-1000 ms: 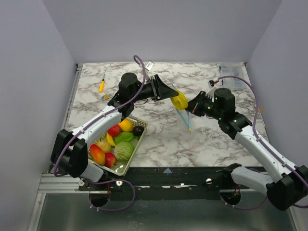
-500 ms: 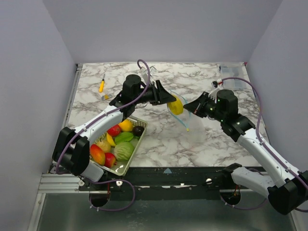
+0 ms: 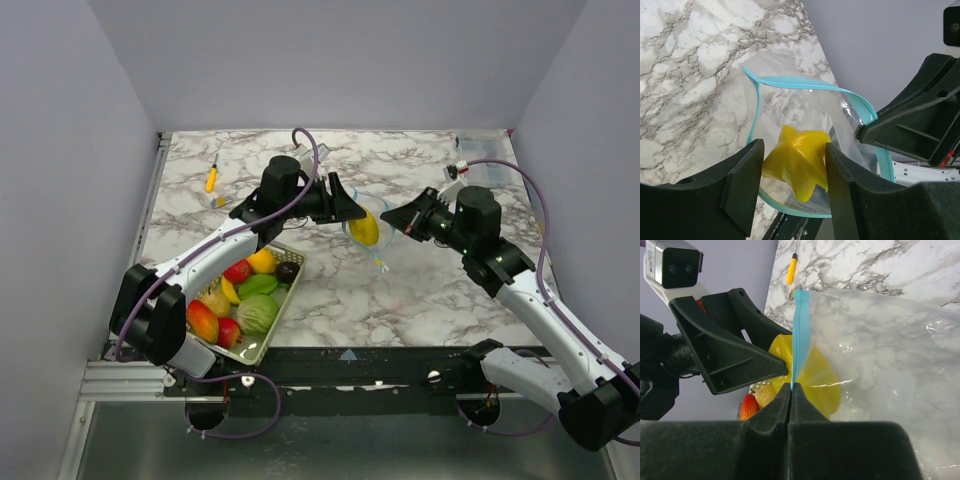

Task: Place the food in the zip-top bag and seal the zipper
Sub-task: Place the fake fruit in the zipper food storage bag, then pick up the fake fruit from the bin.

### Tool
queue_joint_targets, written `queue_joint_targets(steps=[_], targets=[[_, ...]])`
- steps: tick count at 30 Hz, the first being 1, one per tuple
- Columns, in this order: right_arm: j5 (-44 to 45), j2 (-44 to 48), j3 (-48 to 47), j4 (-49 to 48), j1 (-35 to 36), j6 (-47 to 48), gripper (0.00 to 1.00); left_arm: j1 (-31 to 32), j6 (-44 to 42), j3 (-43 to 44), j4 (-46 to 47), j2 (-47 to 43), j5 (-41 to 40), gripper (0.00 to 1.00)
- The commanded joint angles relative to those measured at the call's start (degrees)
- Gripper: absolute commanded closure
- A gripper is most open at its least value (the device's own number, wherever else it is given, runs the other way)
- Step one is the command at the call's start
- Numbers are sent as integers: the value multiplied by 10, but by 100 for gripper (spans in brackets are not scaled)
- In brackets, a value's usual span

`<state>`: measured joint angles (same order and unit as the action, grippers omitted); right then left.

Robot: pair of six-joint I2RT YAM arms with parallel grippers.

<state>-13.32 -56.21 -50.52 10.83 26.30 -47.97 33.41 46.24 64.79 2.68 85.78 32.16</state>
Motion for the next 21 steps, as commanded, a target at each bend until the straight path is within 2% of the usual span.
queue_joint_targets(steps=[1,3,6,12,21], targets=[[-19,-6,-1,-28,5,-5,99,7,-1,23,-26,-5,-8,31],[-18,-8,-1,-28,5,-4,99,9,-9,36,-60,-8,-19,14],[-12,-11,-3,-27,5,-1,99,10,-37,57,-117,-24,-40,2],[-8,-19,-5,-23,5,7,99,5,-96,65,-199,-82,-73,2],[8,-22,-11,-9,5,23,99,-11,-188,-1,-311,-190,-116,4]])
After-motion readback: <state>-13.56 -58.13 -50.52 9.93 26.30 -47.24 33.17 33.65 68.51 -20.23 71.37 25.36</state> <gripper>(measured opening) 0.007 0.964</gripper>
